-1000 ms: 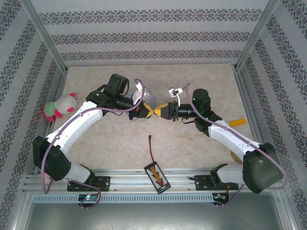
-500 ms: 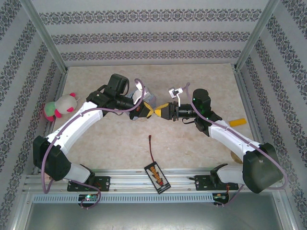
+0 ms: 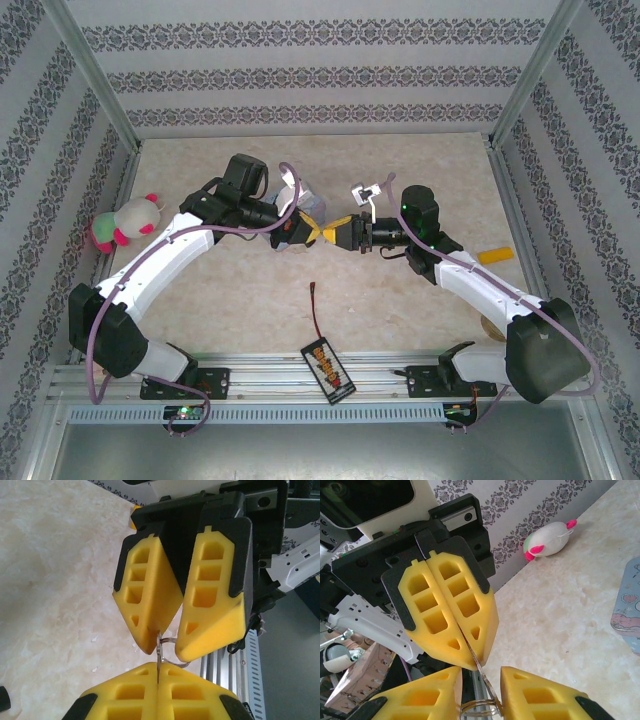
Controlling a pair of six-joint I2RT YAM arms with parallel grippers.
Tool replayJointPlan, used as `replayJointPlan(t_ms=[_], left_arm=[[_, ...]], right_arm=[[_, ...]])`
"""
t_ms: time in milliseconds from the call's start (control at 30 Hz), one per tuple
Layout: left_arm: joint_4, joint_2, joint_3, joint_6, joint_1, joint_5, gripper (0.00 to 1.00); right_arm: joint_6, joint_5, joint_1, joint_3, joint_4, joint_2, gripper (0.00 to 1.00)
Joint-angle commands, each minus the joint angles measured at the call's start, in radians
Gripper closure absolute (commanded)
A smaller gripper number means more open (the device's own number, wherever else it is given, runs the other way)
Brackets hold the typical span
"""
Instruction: Unlock the padlock with the key
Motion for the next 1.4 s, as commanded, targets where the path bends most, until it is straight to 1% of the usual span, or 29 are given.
replayJointPlan(t_ms=[0, 67, 200, 533, 633, 667, 733, 800, 867, 1000, 1133, 1267, 1367], left_arm=[[0.063, -0.024, -0.018, -0.030, 0.021, 0.014, 1.00], [0.071, -0.021, -0.019, -0.037, 0.022, 0.022, 1.00], [0.073, -0.015, -0.019, -0.042, 0.027, 0.020, 1.00], [0.096, -0.021, -0.029, -0.065, 0.037, 0.024, 1.00], [0.101, -0.016, -0.029, -0.071, 0.039, 0.026, 1.00], [0.103, -0.016, -0.029, -0.073, 0.040, 0.030, 1.00], [0.110, -0.013, -0.030, -0.078, 0.040, 0.039, 1.00], [0.110, -0.010, -0.029, -0.080, 0.039, 0.054, 1.00], [0.099, -0.005, -0.025, -0.072, 0.039, 0.065, 1.00], [0.047, 0.005, -0.009, -0.043, 0.038, 0.075, 1.00], [0.033, 0.004, -0.009, -0.035, 0.039, 0.075, 1.00], [0.032, 0.002, -0.012, -0.035, 0.040, 0.079, 1.00], [0.027, 0.002, -0.012, -0.032, 0.040, 0.082, 1.00]], right_arm=[[-0.023, -0.023, 0.001, -0.013, 0.002, 0.001, 0.72], [-0.025, -0.019, -0.001, -0.015, 0.002, 0.001, 0.73], [-0.028, -0.013, -0.005, -0.021, 0.000, 0.001, 0.78], [-0.026, -0.013, -0.017, -0.037, 0.002, -0.016, 0.79], [-0.027, -0.015, -0.016, -0.037, 0.002, -0.016, 0.84], [-0.026, -0.015, -0.016, -0.037, 0.003, -0.016, 0.84], [-0.025, -0.014, -0.015, -0.035, 0.006, -0.018, 0.82], [-0.023, -0.013, -0.012, -0.032, 0.010, -0.020, 0.75], [-0.024, -0.011, -0.011, -0.028, 0.010, -0.021, 0.72], [-0.029, -0.009, -0.012, -0.016, 0.009, -0.018, 0.72], [-0.032, -0.012, -0.011, -0.002, 0.011, -0.003, 0.72], [-0.030, -0.019, -0.010, 0.008, 0.014, 0.009, 0.66], [-0.030, -0.020, -0.010, 0.015, 0.014, 0.013, 0.66]])
